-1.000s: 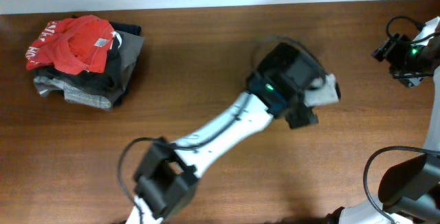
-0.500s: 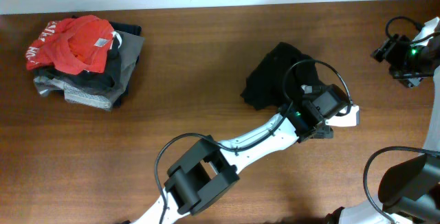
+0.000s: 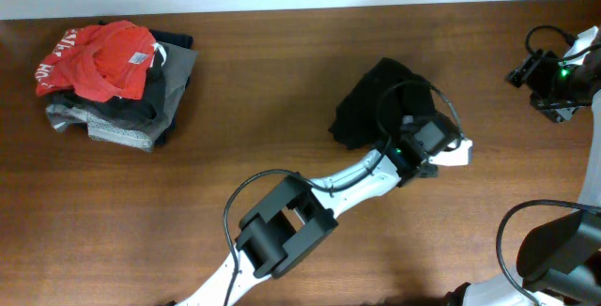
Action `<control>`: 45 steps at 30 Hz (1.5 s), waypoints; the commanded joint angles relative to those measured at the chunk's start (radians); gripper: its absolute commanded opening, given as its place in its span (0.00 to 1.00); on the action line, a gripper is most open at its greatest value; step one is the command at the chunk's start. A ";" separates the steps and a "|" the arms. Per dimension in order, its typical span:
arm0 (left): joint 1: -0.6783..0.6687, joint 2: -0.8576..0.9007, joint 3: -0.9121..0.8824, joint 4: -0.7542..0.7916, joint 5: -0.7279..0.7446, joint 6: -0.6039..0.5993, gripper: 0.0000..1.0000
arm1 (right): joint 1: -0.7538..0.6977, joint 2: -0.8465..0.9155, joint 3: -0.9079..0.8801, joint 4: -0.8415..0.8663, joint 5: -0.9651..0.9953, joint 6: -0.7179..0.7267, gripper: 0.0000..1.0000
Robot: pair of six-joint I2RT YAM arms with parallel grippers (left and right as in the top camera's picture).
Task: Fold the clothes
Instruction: 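Carry the folded shirt with the left gripper onto the left stack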
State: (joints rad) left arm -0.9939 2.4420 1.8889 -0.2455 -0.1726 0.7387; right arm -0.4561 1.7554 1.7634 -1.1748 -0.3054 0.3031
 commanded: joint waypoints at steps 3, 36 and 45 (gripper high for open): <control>0.031 0.021 0.004 -0.005 -0.019 0.019 0.77 | -0.002 0.001 0.000 -0.001 -0.005 -0.011 0.71; 0.370 -0.287 0.105 -0.429 -0.142 -0.330 0.00 | -0.002 0.001 0.000 0.030 -0.005 -0.011 0.71; 0.504 -0.441 0.105 -0.449 -0.142 -0.330 0.00 | -0.002 0.001 0.000 0.029 -0.005 -0.011 0.71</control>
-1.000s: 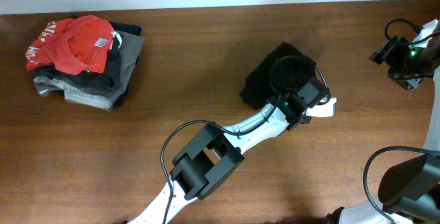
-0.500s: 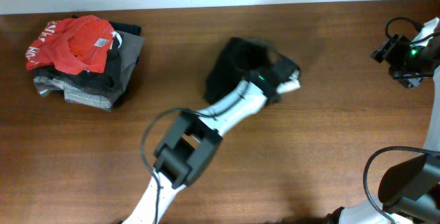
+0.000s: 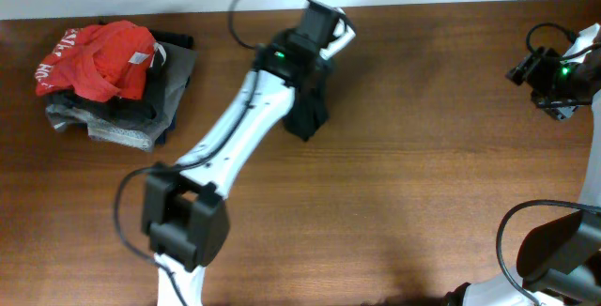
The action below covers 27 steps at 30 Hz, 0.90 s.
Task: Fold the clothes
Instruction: 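Carry the folded shirt with the left gripper onto the left stack, then release the shirt on the stack and hold the left gripper there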
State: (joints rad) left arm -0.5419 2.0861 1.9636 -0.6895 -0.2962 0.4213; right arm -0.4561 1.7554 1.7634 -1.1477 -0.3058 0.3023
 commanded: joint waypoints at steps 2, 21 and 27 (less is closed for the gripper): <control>0.082 -0.112 0.030 -0.012 -0.018 -0.013 0.00 | -0.002 0.001 0.000 0.002 0.000 -0.010 0.71; 0.611 -0.264 0.030 0.246 0.015 0.364 0.00 | -0.002 0.002 0.000 -0.019 0.002 -0.018 0.71; 0.767 -0.180 0.030 0.344 0.131 0.735 0.00 | 0.006 0.002 0.000 -0.035 0.002 -0.018 0.71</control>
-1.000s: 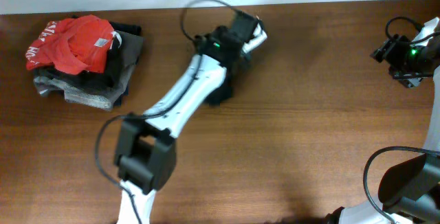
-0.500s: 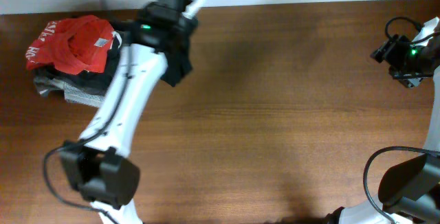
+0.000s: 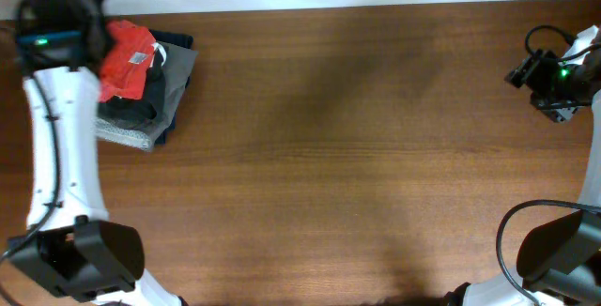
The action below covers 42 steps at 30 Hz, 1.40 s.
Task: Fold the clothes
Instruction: 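Release the shirt on the stack and hold the left gripper there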
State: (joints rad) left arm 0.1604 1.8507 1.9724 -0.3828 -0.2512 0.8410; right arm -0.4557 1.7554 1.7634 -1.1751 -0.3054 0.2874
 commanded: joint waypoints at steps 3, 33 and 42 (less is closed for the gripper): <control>0.117 0.125 0.021 0.094 0.087 0.468 0.00 | 0.018 0.002 0.000 -0.011 0.002 -0.003 0.70; 0.024 0.346 0.021 -0.200 0.413 0.623 0.00 | 0.142 0.002 0.000 0.056 0.104 -0.002 0.70; -0.092 0.347 0.021 -0.381 0.309 0.486 0.00 | 0.142 0.002 0.000 0.051 0.107 -0.003 0.70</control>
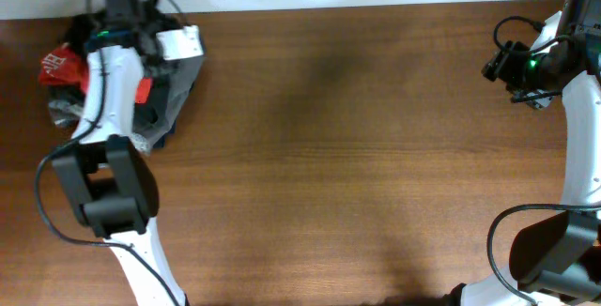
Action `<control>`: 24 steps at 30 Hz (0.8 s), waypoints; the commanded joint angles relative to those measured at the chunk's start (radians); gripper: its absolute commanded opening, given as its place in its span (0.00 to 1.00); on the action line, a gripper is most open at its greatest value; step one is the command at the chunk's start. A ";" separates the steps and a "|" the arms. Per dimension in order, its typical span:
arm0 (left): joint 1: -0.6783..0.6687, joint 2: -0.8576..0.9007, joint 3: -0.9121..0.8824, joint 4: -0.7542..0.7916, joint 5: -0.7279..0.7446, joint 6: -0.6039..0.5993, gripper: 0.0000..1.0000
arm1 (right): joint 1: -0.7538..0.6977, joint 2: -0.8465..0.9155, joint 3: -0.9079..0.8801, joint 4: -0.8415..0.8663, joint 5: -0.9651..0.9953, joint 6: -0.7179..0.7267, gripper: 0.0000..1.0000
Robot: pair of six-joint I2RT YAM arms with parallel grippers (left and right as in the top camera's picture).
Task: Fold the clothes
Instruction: 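Release the shirt on the stack and hold the left gripper there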
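At the table's far left lies a pile of clothes (165,95), grey and black with a red garment (58,64) on its left side. My left arm reaches over the pile and hides much of it. The left gripper (180,43) hangs over the pile's upper right edge, its white fingers pointing right; whether anything is between them does not show. No separate black garment shows on the table. At the far right edge, far from the clothes, my right gripper (502,65) hangs over the table, its jaws too small to read.
The brown wooden table (357,156) runs from the pile to the right arm. A pale wall strip borders its back edge. Black cables loop around both arms, and the right arm's base shows at the bottom right.
My left arm was at the table's left edge, beside the pile; now it lies across the pile with its gripper at the pile's upper right. The right gripper has moved a little left.
My left gripper was at a black garment lying right of the table's centre. Then it held that garment near the back edge, left of centre. Then the arm was at the pile and the garment was gone from the middle. Now the gripper is over the pile.
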State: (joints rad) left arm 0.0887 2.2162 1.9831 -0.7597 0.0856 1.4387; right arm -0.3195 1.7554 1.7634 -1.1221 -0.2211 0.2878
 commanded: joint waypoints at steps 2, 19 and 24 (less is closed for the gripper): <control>-0.021 -0.019 0.010 0.027 -0.084 -0.178 0.00 | 0.005 0.002 0.000 -0.003 0.024 -0.003 0.70; 0.066 -0.019 0.226 0.216 -0.398 -0.590 0.00 | 0.005 0.002 0.000 -0.023 0.023 -0.003 0.70; 0.120 -0.019 0.336 0.133 -0.397 -0.590 0.00 | 0.005 0.002 0.000 -0.025 0.023 -0.003 0.70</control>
State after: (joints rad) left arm 0.1673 2.2162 2.2425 -0.6094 -0.2546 0.8928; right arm -0.3199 1.7554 1.7630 -1.1446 -0.2134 0.2878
